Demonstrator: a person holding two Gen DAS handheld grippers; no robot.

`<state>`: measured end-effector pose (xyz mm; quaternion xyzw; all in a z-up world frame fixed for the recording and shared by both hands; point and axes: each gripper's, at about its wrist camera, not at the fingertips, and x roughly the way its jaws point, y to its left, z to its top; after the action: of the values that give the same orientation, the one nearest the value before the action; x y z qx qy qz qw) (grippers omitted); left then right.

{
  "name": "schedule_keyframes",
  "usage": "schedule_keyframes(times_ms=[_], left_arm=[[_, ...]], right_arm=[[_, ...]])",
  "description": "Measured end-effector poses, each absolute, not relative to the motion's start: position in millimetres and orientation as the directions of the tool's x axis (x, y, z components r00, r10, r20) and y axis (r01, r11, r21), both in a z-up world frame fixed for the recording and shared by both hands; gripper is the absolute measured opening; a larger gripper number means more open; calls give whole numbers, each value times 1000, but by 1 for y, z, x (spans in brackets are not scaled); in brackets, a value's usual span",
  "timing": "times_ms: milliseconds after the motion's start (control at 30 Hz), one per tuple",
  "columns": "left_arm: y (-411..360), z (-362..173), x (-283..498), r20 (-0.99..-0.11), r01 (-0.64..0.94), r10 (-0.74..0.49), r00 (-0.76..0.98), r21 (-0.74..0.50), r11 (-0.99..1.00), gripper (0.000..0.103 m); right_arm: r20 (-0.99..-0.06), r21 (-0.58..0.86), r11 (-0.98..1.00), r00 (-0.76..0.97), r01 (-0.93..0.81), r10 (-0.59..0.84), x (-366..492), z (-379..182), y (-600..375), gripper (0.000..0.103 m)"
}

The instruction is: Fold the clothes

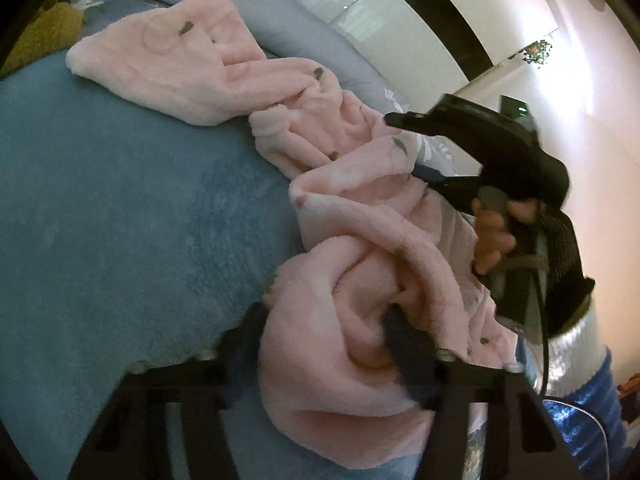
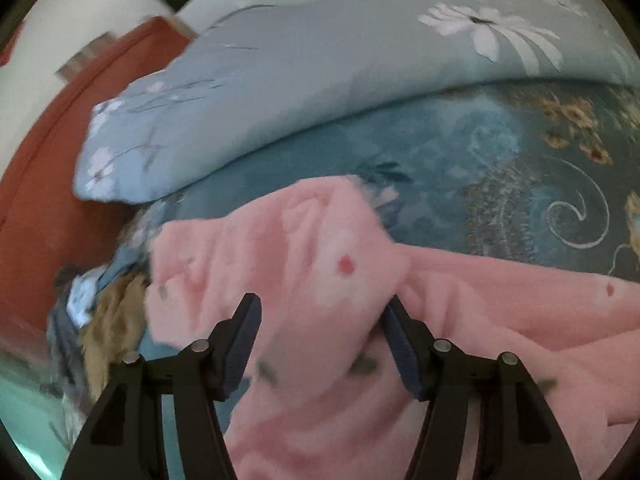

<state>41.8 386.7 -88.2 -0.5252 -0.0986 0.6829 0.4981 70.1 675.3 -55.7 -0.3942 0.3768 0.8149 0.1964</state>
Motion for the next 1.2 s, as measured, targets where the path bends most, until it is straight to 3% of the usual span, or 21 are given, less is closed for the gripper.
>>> schedule_keyframes(times_ms=[67, 133, 200, 433, 767, 933, 1200], left_arm=[[386, -86, 43, -628, -583, 778, 29, -642, -497, 28], [382, -81, 42, -624, -583, 781, 11, -639, -503, 19], [376, -73, 42, -615, -584, 788, -12, -636, -505, 18], [345, 1, 37, -529, -640, 824, -203, -565, -520, 16], [276, 152, 45, -266, -717, 832, -486, -423, -554, 15], [235, 220, 80, -111, -746, 802, -587, -311, -589, 15], [164, 286, 122, 32, -737, 750, -660, -217, -640, 15]], right_arm=[[-790, 479, -608, -613, -634, 18, 69, -58, 677, 48], [-774, 515, -578, -633, -633, 4, 72, -56, 678, 17], [-750, 544, -564, -661, -621, 4, 78, -47, 678, 12], [-558, 609, -600, -818, -518, 140, 135, 59, 677, 11], [-189, 516, -738, -898, -435, 397, 283, 234, 634, 11], [-58, 390, -822, -902, -415, 427, 334, 279, 576, 11], [98, 266, -891, -909, -368, 405, 385, 315, 494, 11]])
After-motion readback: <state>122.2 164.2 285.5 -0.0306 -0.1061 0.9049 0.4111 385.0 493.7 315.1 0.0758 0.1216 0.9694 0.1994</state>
